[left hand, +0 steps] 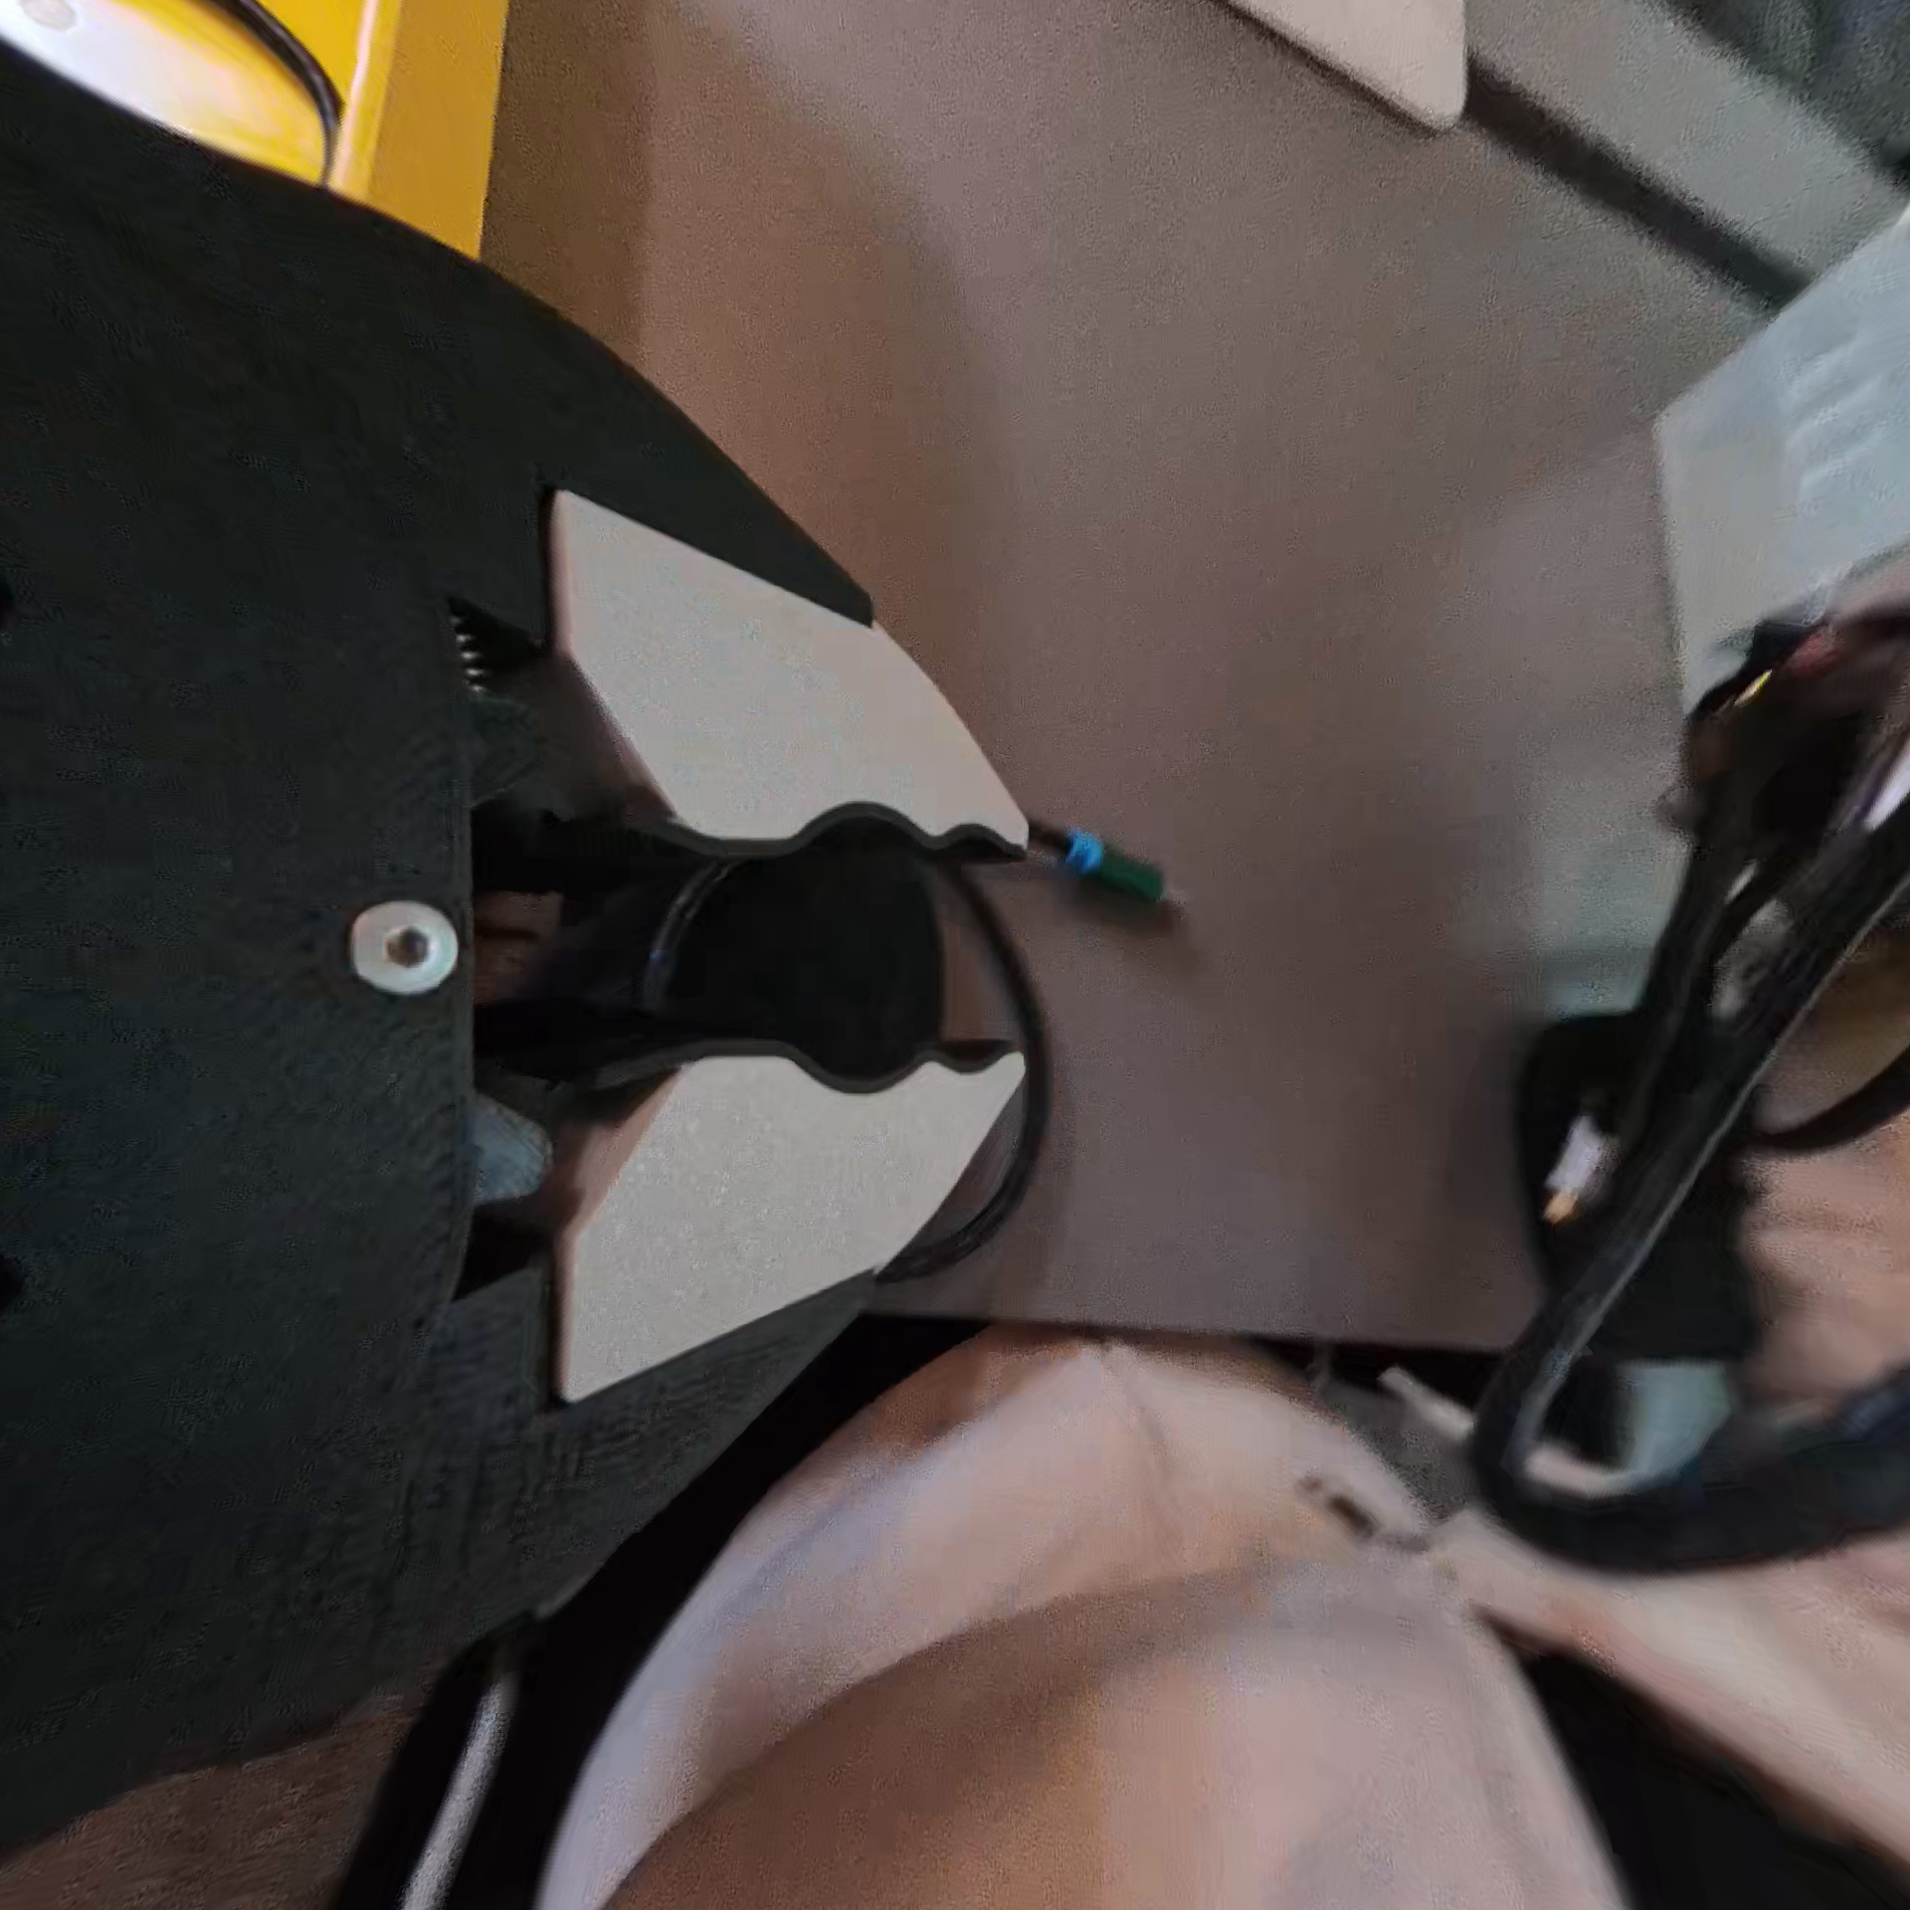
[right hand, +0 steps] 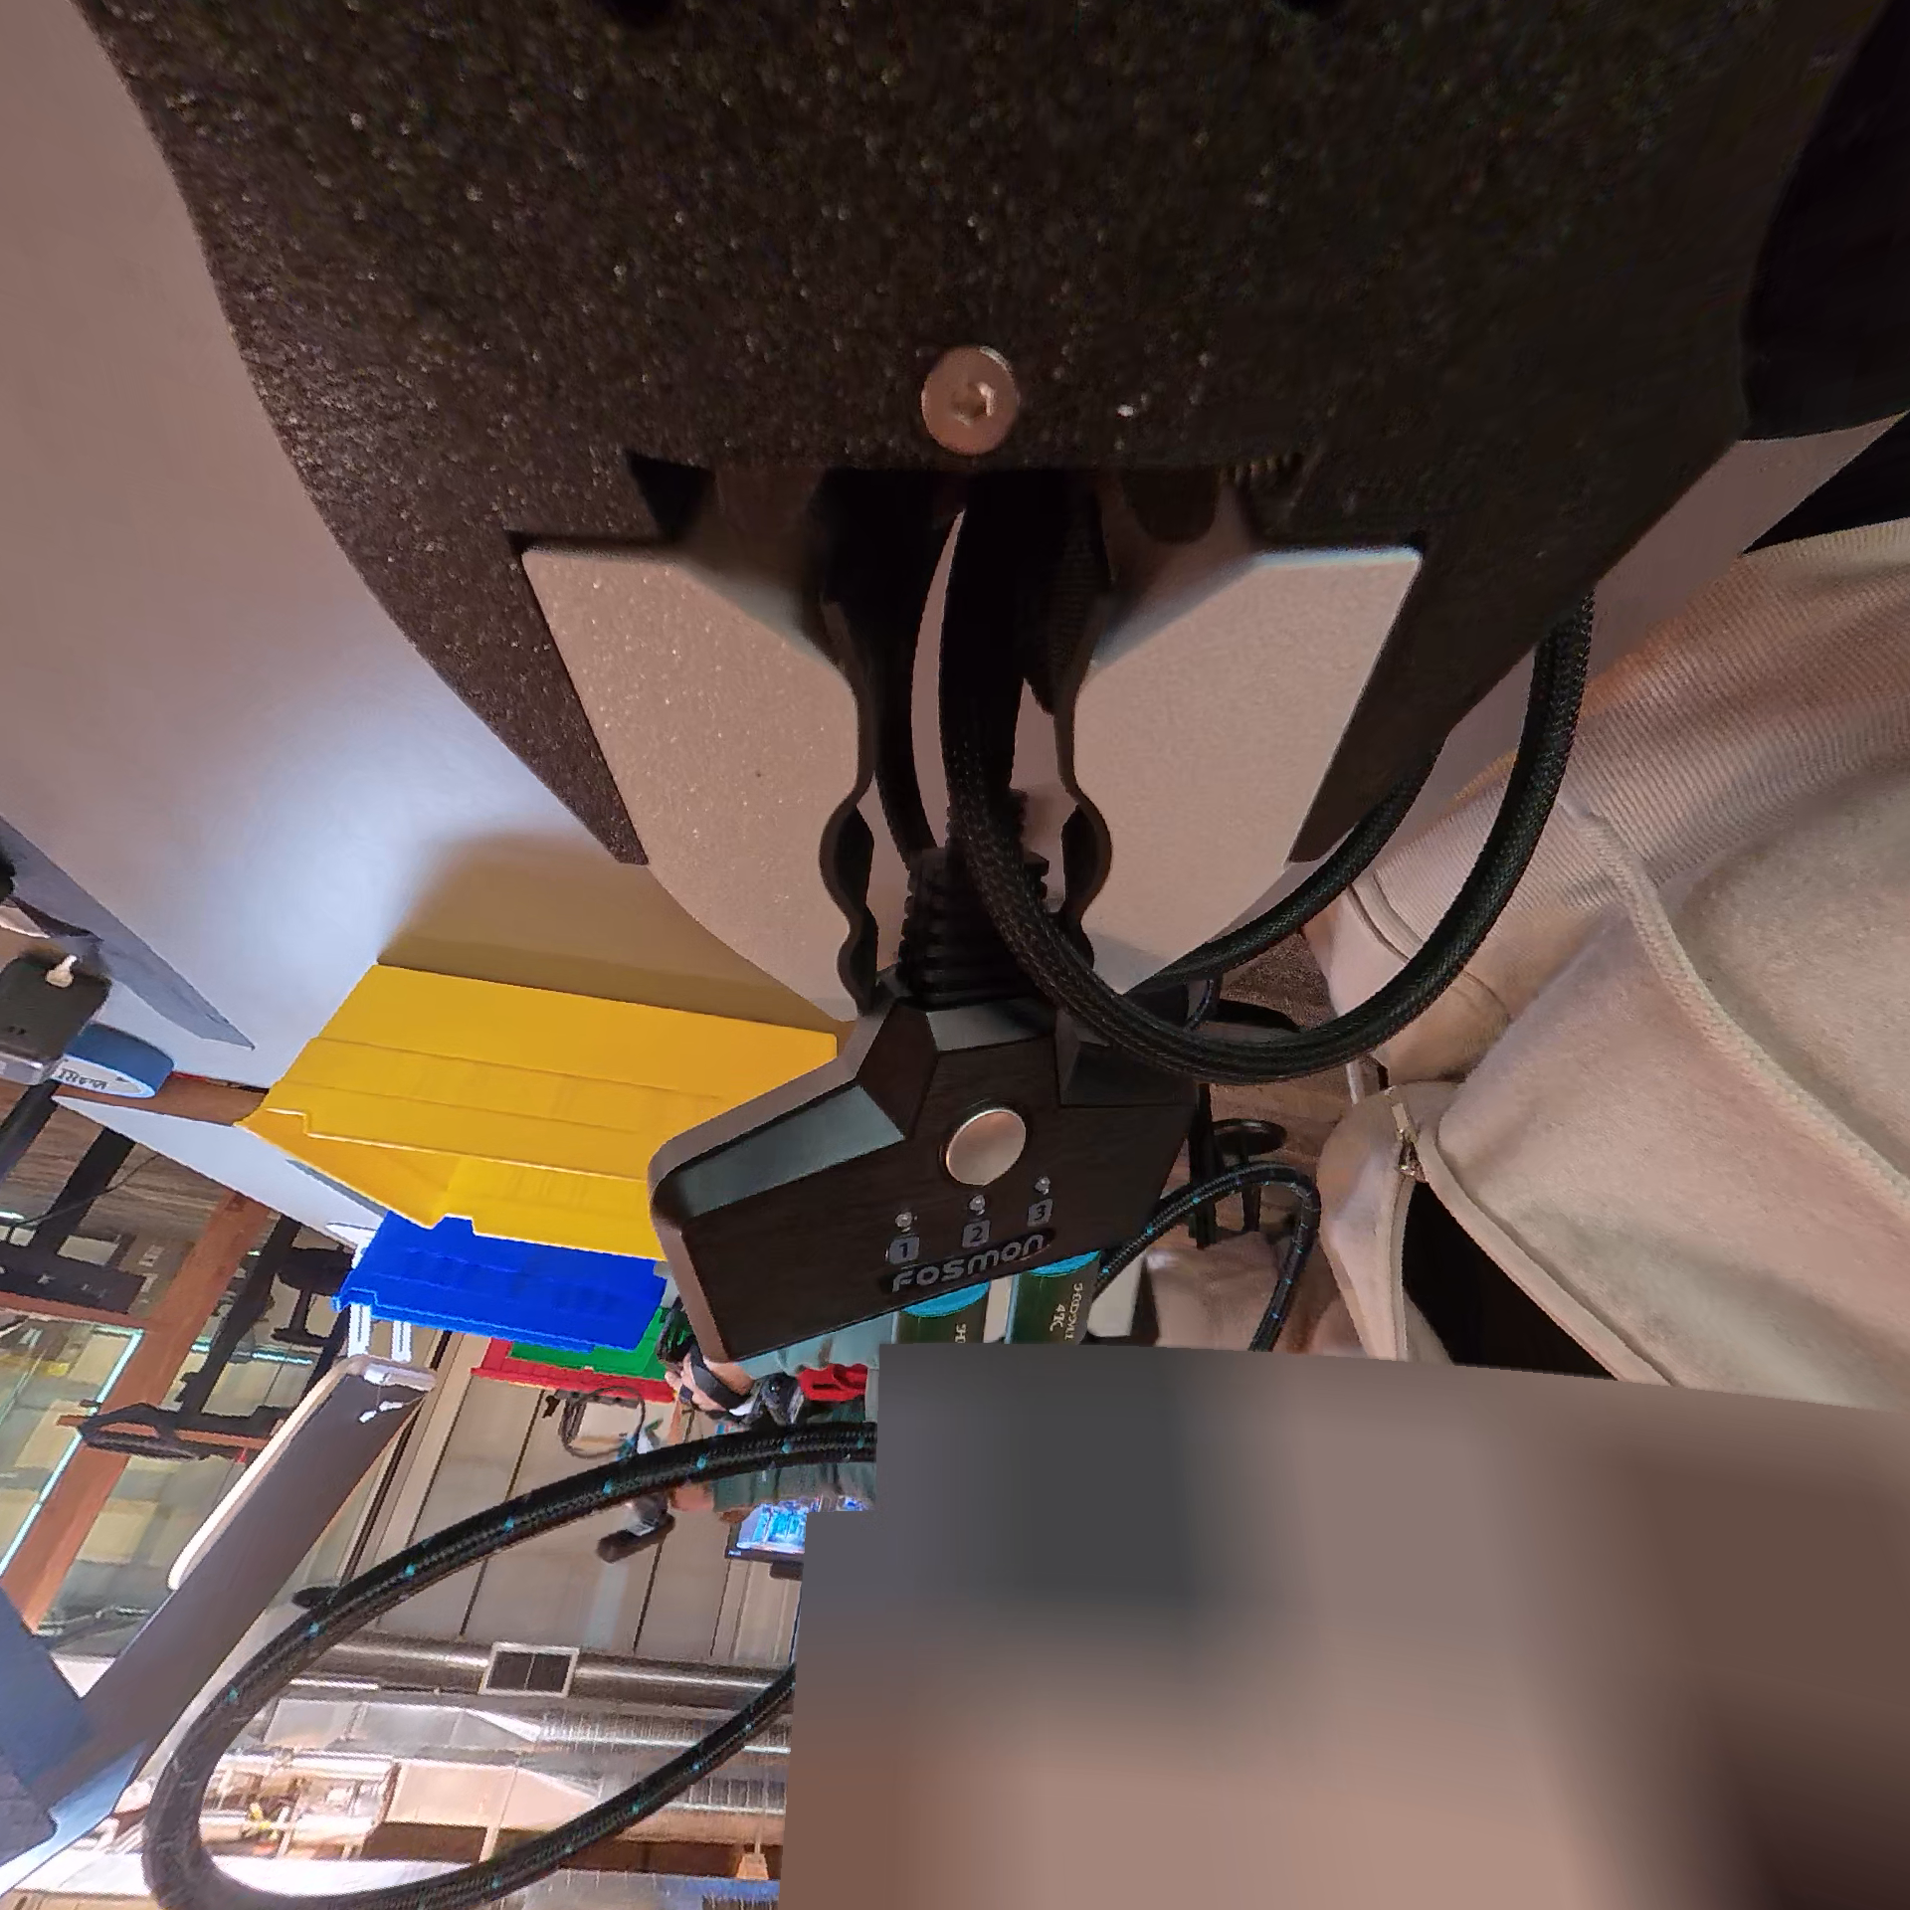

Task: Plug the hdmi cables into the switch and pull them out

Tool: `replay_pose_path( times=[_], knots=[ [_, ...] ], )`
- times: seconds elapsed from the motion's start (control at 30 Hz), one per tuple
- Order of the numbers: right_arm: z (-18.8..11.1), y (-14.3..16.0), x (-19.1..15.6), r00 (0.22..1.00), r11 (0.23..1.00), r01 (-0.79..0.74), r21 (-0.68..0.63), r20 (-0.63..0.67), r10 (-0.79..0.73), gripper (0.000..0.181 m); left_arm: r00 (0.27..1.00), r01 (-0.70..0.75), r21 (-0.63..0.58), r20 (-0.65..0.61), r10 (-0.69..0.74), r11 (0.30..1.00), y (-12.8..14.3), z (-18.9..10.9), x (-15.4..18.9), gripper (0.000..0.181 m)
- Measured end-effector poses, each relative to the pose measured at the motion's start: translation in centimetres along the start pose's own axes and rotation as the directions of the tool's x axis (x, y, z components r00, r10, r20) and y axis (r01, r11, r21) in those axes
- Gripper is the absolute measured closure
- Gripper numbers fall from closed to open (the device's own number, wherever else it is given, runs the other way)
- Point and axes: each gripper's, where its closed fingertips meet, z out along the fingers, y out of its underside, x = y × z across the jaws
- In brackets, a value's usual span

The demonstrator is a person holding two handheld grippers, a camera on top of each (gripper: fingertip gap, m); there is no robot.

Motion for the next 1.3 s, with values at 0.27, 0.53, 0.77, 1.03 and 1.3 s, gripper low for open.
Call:
replay_pose_path(
  times=[0.27,0.53,0.77,1.03,1.3],
  knots=[
    [-0.4,-0.5,0.0,1.0,1.0,0.009,0.025,-0.008,-0.009,0.148,0.966,0.059,-0.394,-0.209,-0.151,0.917,4.1,7.8,-2.5,0.138],
    [-0.4,-0.7,-0.4,1.0,0.999,0.01,0.033,0.015,-0.011,0.148,0.888,0.041,-0.503,-0.377,-0.262,0.863,4.1,8.5,-1.2,0.154],
    [-0.4,-0.7,-0.4,1.0,0.999,0.012,0.032,0.017,-0.012,0.148,0.85,0.074,-0.54,-0.406,-0.336,0.839,4.9,8.9,-0.7,0.171],
    [-0.1,-0.2,-0.6,1.0,1.0,0.018,-0.012,0.025,-0.017,0.148,0.997,-0.006,-0.422,-0.068,-0.025,0.906,2.0,3.6,-5.2,0.175],
    [1.7,1.5,-1.8,0.996,0.992,0.021,-0.127,0.091,-0.01,0.148,0.799,-0.117,-0.638,0.394,0.454,0.761,-0.9,-9.5,-12.3,0.175]
  ],
)
